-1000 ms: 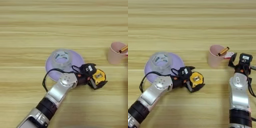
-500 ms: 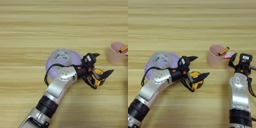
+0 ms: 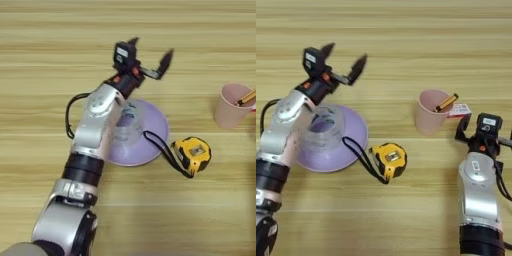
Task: Move the objects on the table
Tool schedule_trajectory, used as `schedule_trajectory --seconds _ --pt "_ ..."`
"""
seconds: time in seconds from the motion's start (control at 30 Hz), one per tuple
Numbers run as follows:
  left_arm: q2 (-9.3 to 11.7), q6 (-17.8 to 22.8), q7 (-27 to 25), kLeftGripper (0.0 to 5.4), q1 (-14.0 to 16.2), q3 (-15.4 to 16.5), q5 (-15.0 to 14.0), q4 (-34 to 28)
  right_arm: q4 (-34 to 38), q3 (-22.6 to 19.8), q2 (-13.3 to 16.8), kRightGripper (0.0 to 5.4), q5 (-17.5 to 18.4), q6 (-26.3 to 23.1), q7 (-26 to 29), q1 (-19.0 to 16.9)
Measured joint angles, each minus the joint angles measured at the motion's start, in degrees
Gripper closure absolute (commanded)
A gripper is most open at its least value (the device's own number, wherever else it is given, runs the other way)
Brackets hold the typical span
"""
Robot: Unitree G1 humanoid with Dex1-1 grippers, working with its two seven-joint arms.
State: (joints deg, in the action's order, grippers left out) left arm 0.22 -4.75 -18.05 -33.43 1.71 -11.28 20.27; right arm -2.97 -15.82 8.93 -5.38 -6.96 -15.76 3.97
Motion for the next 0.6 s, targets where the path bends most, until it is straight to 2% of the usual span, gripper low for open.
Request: schedule_trajectory --seconds 0.1,0.27,0.43,0.5,0.6 --pt "2.60 -3.72 2.94 0.01 -2.43 3.25 0.32 5.28 1.13 0.14 0.01 0.00 -0.01 -0.16 0.46 -0.82" --pt "5.97 -11.59 9.54 0.01 -6.37 6.41 4.21 16.12 3.09 0.73 0.02 0.00 -0.02 -0.52 2.28 -2.78" --pt "8.43 -18.33 16.55 0.01 -9.19 7.21 7.67 27.59 5.56 1.39 -0.01 0.00 0.11 -1.13 4.13 -5.09" --pt "9.00 -19.76 18.68 0.01 -9.83 7.28 8.90 31.79 7.00 1.55 0.00 0.00 0.24 -1.18 5.16 -6.06" --pt "9.76 -20.72 21.17 0.01 -10.49 7.60 9.25 37.09 9.39 2.04 -0.05 0.00 0.53 -1.24 6.62 -7.87"
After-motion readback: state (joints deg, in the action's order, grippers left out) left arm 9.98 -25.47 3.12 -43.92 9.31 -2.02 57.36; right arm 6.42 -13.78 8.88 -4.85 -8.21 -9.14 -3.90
